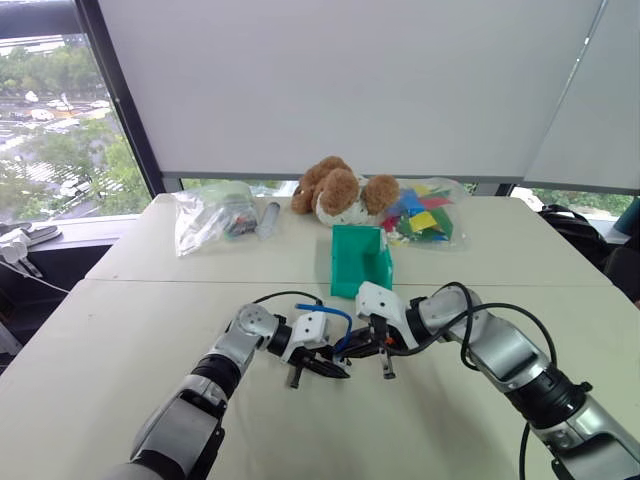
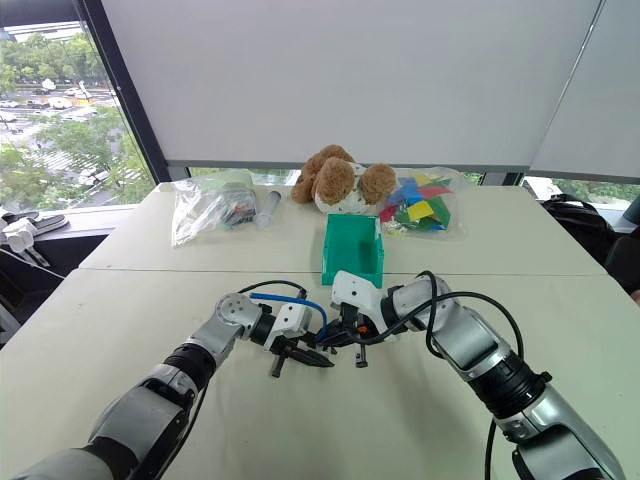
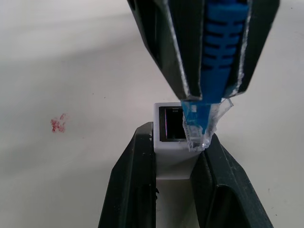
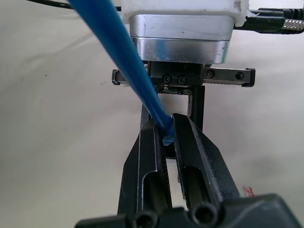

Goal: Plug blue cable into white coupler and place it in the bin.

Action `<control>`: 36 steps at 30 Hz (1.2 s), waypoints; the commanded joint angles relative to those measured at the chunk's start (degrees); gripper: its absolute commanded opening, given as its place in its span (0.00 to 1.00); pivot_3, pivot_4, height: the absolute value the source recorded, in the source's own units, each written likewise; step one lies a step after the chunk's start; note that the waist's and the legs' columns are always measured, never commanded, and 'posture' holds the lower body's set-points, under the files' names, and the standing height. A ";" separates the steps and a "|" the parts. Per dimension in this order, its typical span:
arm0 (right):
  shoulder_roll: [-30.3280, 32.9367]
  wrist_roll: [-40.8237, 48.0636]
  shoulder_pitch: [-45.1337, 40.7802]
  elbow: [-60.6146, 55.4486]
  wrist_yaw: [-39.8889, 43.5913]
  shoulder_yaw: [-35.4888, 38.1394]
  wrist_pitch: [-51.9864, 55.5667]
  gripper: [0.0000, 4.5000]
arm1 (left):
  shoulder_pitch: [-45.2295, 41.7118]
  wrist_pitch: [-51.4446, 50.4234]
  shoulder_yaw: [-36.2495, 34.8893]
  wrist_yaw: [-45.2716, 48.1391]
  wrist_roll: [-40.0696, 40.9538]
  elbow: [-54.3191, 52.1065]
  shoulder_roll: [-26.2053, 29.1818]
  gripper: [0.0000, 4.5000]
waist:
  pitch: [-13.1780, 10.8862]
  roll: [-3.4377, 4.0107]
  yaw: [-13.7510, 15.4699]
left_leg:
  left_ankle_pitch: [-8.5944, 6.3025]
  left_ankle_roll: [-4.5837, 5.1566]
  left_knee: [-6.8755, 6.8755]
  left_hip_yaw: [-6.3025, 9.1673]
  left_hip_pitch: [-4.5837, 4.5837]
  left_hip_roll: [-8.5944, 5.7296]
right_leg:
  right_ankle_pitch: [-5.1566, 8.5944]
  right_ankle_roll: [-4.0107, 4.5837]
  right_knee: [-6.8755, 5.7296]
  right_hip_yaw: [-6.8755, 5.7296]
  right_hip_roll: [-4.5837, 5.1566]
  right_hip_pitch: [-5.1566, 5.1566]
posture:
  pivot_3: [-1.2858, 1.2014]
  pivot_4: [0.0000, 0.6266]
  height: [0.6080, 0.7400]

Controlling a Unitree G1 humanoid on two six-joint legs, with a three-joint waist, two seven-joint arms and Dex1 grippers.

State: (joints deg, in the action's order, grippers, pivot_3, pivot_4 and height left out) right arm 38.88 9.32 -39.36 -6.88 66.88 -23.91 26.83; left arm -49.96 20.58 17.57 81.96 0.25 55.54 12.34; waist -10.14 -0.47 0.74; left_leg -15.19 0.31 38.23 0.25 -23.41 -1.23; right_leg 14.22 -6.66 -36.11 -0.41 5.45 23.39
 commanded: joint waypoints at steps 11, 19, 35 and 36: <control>1.63 -1.10 -1.39 -0.23 1.51 2.16 0.91 0.00 | 0.43 -0.39 0.90 -1.64 -2.33 0.67 -0.24 0.09 | 0.02 -0.01 0.04 | 0.00 0.00 0.01 0.03 0.02 -0.01 | 0.00 0.00 0.00 -0.01 0.01 -0.04 | 0.52 0.24 1.00; 1.66 -1.49 -1.22 -0.56 1.43 2.14 1.73 0.00 | 0.43 -0.39 0.87 -1.87 -2.37 0.73 -0.66 0.09 | 0.02 -0.01 0.13 | 0.00 0.00 0.01 0.04 0.02 -0.05 | 0.00 0.00 0.01 -0.01 0.05 -0.04 | 0.52 0.24 1.00; -1.18 -6.88 0.24 -1.72 1.20 -4.37 1.22 0.00 | 0.77 -1.06 0.49 -2.14 -2.43 0.24 -0.93 0.09 | 0.13 -0.07 0.03 | 0.00 0.00 0.01 0.05 0.05 -0.06 | 0.00 0.00 0.01 -0.03 0.05 -0.09 | 0.52 0.24 1.00; -1.60 -7.29 0.37 -0.95 1.18 -4.69 1.00 0.00 | 0.80 -1.11 0.44 -2.15 -2.43 0.18 -0.97 0.09 | 0.14 -0.08 0.01 | 0.00 0.00 0.01 0.05 0.07 -0.06 | 0.00 0.00 0.01 -0.04 0.05 -0.10 | 0.52 0.24 1.00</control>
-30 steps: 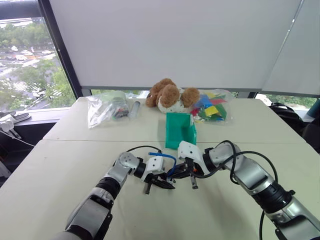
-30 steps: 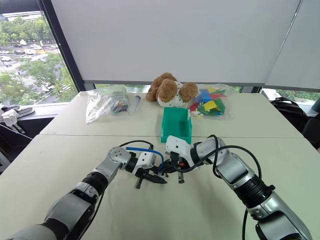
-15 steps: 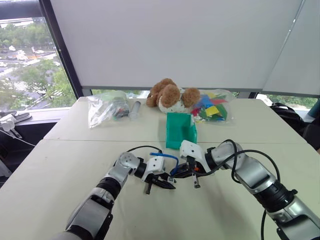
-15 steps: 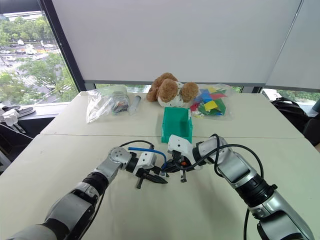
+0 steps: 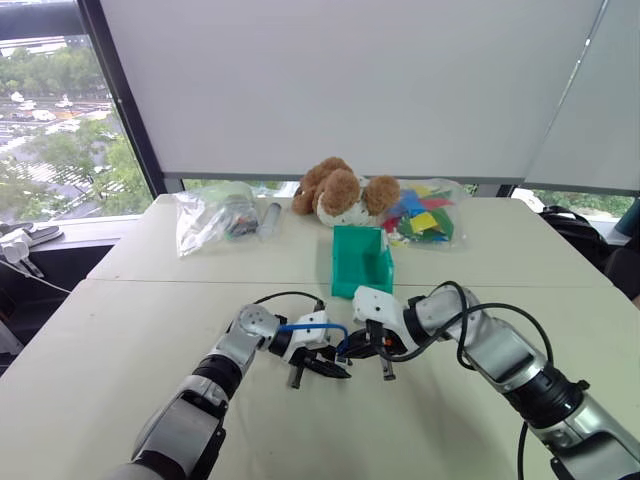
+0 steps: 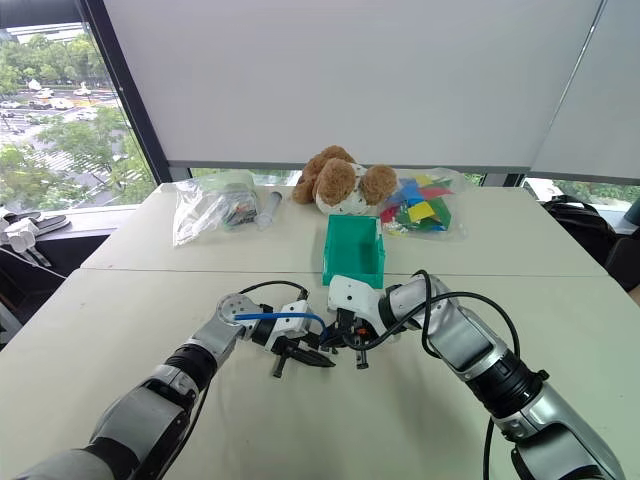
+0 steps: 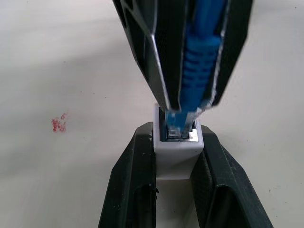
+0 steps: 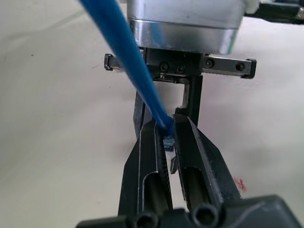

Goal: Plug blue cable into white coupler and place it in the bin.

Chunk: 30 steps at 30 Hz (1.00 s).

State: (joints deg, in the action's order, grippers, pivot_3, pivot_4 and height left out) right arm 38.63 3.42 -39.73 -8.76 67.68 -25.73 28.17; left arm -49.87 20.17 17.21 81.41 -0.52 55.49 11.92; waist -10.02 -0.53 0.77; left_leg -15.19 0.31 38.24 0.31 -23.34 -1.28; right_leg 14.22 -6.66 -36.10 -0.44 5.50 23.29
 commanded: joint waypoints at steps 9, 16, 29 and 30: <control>-2.90 -4.45 2.17 6.53 1.42 -4.53 -1.59 0.00 | 1.40 -1.28 0.65 -1.75 -1.49 -0.77 -0.43 0.09 | 0.65 -0.18 -0.24 | 0.00 0.00 -0.01 0.00 0.17 0.07 | 0.00 0.00 -0.01 0.00 -0.05 -0.14 | 0.52 0.24 1.00; -3.78 -4.61 3.50 7.95 1.73 -4.66 -0.97 0.00 | 1.85 -1.61 0.56 -1.82 -1.28 -1.44 -0.13 0.09 | 0.99 -0.14 -0.23 | -0.01 0.00 -0.04 0.00 0.18 0.08 | 0.01 0.02 0.00 0.00 -0.04 -0.14 | 0.52 0.24 1.00; -4.40 0.99 3.34 1.02 0.44 2.95 5.32 0.00 | 4.49 -5.27 -1.56 -0.32 1.87 -7.94 3.17 0.51 | 1.19 -0.11 -0.37 | -0.01 0.00 -0.09 0.00 0.02 0.10 | 0.01 0.03 0.01 0.02 0.00 0.08 | 0.52 0.24 1.00; -4.18 1.38 3.46 0.30 0.31 3.28 5.93 0.00 | 5.06 -5.41 -1.90 -0.73 2.19 -9.50 3.90 0.64 | 1.18 -0.10 -0.40 | -0.01 -0.01 -0.12 0.00 -0.02 0.10 | 0.01 0.03 0.01 0.02 0.01 0.14 | 0.52 0.24 1.00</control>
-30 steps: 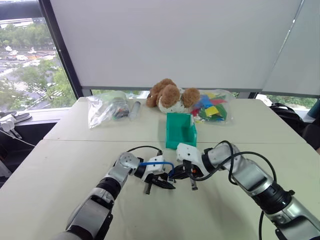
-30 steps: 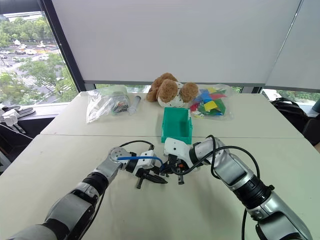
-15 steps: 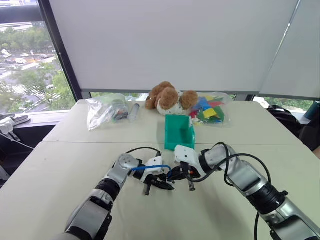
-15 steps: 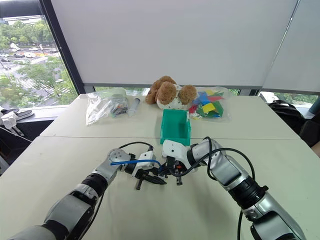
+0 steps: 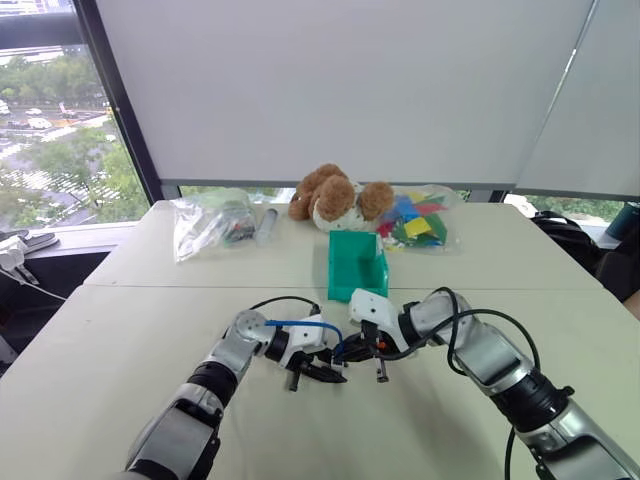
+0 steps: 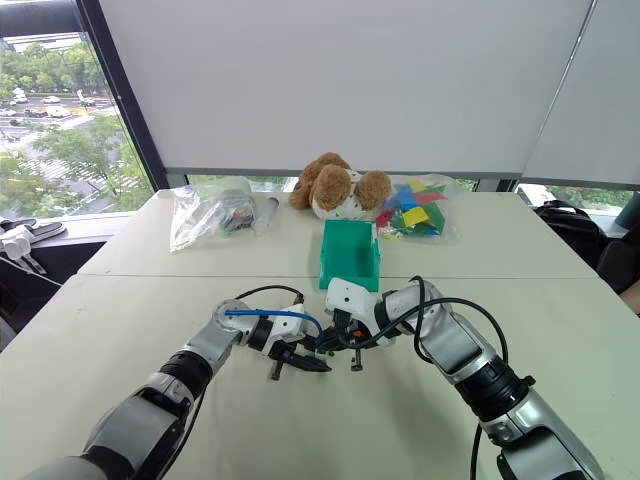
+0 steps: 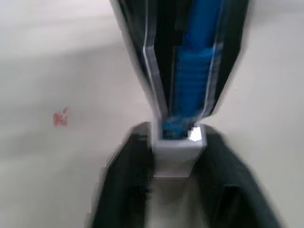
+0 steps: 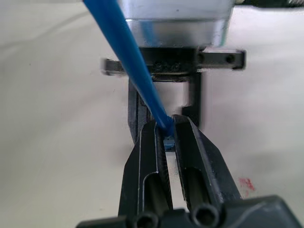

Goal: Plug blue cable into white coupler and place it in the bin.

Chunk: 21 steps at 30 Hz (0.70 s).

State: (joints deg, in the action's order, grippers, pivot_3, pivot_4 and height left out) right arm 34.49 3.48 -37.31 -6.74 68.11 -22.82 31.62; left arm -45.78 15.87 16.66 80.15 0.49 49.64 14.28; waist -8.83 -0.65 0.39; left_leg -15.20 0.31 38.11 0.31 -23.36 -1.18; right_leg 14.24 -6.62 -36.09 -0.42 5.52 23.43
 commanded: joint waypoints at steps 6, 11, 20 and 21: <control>1.12 4.07 -0.78 -4.17 -1.26 4.34 5.42 0.00 | 5.34 -10.12 -6.84 0.43 7.57 -17.34 8.52 0.99 | -0.21 0.09 -0.16 | 0.00 -0.01 -0.10 -0.01 -0.08 0.00 | 0.00 0.01 0.04 0.01 0.06 0.11 | 0.52 0.24 1.00; 0.32 7.19 -9.48 0.91 -4.86 11.42 8.70 0.00 | 9.00 -16.54 -13.08 -4.44 11.52 -25.00 13.81 0.99 | -0.54 0.32 -0.20 | -0.01 -0.02 -0.10 -0.01 -0.12 0.01 | 0.00 0.02 0.04 0.05 0.19 0.19 | 0.52 0.24 1.00; -6.21 3.16 -31.18 40.07 -16.21 15.55 1.53 0.00 | 14.36 -24.03 -18.35 -13.86 15.14 -34.73 15.89 0.99 | -0.57 0.36 -1.26 | -0.02 -0.06 -0.35 -0.06 -0.13 -0.08 | -0.02 0.02 0.08 0.08 0.36 0.27 | 0.52 0.24 1.00; -7.41 2.78 -32.87 44.91 -16.83 15.61 0.43 0.00 | 14.82 -24.42 -18.46 -14.53 15.37 -35.59 15.86 0.99 | -0.57 0.35 -1.35 | -0.01 -0.07 -0.39 -0.09 -0.14 -0.10 | -0.02 0.02 0.09 0.09 0.37 0.31 | 0.52 0.24 1.00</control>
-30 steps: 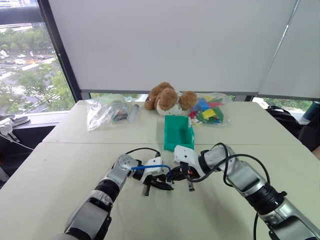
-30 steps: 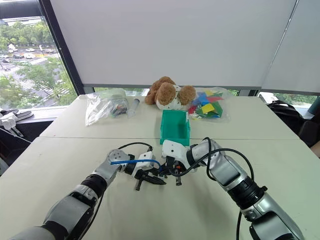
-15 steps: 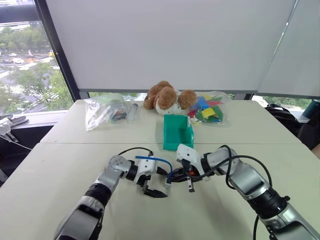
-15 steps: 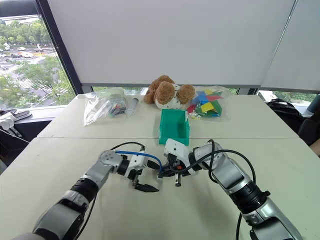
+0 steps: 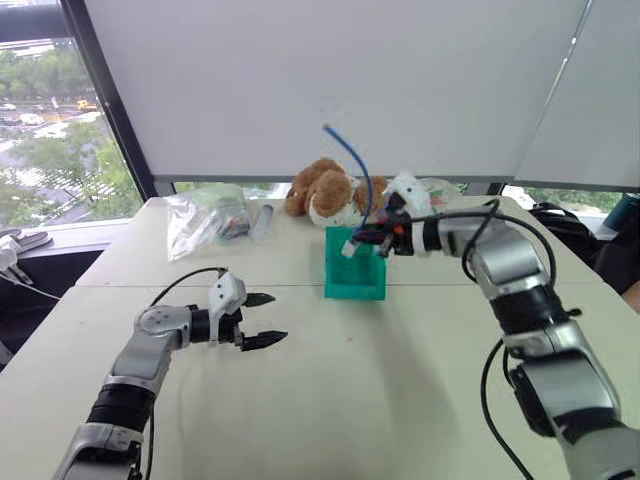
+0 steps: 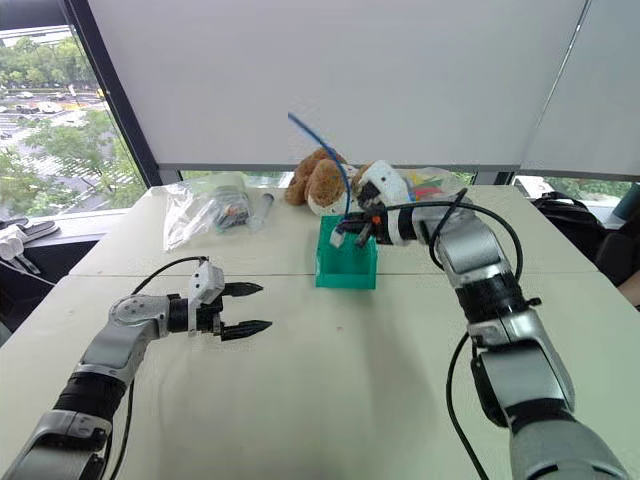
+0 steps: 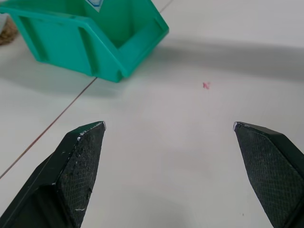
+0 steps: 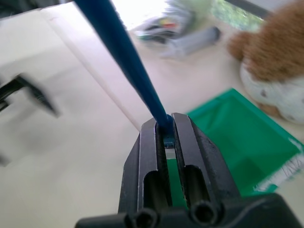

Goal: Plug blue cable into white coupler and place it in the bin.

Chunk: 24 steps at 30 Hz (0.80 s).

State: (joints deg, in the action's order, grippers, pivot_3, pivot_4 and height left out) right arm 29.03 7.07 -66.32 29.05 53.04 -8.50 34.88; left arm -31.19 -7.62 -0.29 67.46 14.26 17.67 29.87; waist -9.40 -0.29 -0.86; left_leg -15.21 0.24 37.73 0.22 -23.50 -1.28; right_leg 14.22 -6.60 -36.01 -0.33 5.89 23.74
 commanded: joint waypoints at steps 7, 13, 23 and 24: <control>-8.10 -3.32 -11.94 36.08 -8.35 3.24 -11.74 0.00 | 2.67 -2.69 -1.93 -5.43 2.58 -7.59 0.37 0.99 | -0.01 0.01 -0.34 | 0.20 -0.30 -0.61 -0.19 -0.06 -0.02 | -0.01 0.00 -0.17 0.04 -0.06 0.55 | 0.52 0.24 1.00; -9.67 -3.52 -14.55 42.72 -11.54 6.49 -14.88 0.58 | 4.85 -5.83 -2.25 -7.48 3.88 -11.84 0.99 1.00 | -0.01 0.02 -0.47 | 0.21 -0.31 -0.62 -0.27 -0.11 0.00 | -0.01 0.00 -0.14 0.07 -0.19 0.60 | 0.52 0.24 1.00; -3.24 -2.46 -18.88 35.26 -3.56 9.95 -12.18 0.99 | 6.64 -10.96 -3.10 -9.25 6.86 -17.42 3.22 1.00 | -0.03 0.04 -0.17 | 0.24 -0.35 -0.59 -0.27 -0.11 0.01 | -0.02 0.01 -0.15 0.07 -0.23 0.59 | 0.52 0.24 1.00; -1.26 -2.44 -16.79 30.11 -1.30 9.33 -10.31 0.99 | 6.87 -11.52 -3.37 -9.31 7.38 -18.06 3.60 1.00 | -0.03 0.04 -0.12 | 0.24 -0.35 -0.59 -0.27 -0.11 0.01 | -0.02 0.01 -0.13 0.06 -0.22 0.58 | 0.52 0.24 1.00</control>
State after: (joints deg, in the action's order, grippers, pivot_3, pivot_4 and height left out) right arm 25.29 3.66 -83.22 65.39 48.79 0.49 22.97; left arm -24.65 -18.62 -1.51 58.43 20.01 2.25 32.65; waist -9.43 -0.25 -0.98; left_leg -14.98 -0.10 37.12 -0.05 -23.61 -1.27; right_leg 14.20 -6.59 -36.11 -0.27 5.67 24.31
